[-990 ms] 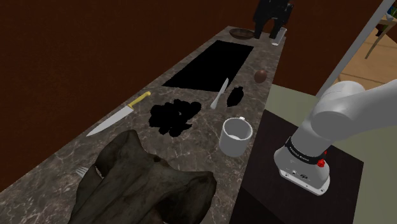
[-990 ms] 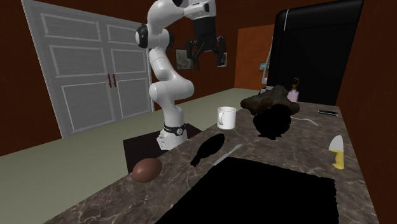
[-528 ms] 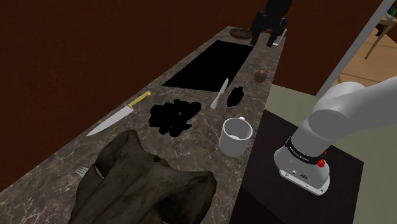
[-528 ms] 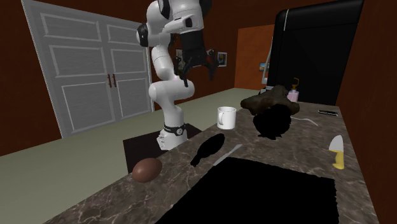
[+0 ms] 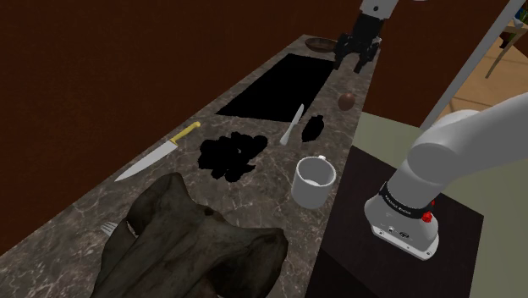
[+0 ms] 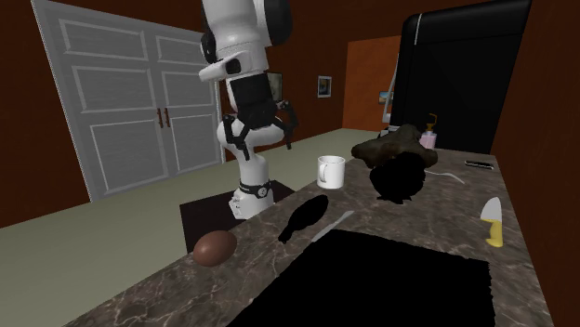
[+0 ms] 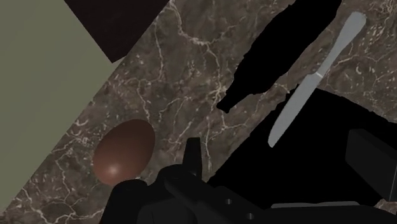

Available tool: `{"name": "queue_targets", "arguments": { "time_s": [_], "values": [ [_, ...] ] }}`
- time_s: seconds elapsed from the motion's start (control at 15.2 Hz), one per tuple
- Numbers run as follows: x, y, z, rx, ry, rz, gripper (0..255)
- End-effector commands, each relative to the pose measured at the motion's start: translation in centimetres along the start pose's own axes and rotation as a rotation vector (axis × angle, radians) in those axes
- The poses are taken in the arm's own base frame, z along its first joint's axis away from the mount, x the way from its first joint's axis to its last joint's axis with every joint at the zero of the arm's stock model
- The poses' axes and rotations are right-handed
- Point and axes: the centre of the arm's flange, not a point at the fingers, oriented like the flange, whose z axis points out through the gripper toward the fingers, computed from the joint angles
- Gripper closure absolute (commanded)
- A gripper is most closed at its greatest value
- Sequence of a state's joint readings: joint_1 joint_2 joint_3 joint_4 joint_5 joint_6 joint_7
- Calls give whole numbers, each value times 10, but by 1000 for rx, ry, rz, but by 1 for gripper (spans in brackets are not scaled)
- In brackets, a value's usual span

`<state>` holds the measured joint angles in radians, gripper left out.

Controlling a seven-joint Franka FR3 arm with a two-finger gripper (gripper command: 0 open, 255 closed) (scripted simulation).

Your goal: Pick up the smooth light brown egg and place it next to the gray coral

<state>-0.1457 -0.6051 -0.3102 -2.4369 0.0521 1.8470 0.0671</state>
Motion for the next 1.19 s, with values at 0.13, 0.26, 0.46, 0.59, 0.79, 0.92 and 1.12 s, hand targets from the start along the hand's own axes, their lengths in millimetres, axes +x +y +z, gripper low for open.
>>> {"name": "queue_targets", "arguments": {
  "time_s": [0.13,0.26,0.46,0.59,0.79,0.92,1.12],
  "values": [
    [24,43,28,17,16,75,0],
    [35,64,40,27,23,112,0],
    [51,97,59,40,33,168,0],
    [60,119,71,49,40,205,0],
    [72,152,90,63,50,261,0],
    [80,175,103,72,57,298,0],
    [81,176,115,73,58,301,0]
  ]
}}
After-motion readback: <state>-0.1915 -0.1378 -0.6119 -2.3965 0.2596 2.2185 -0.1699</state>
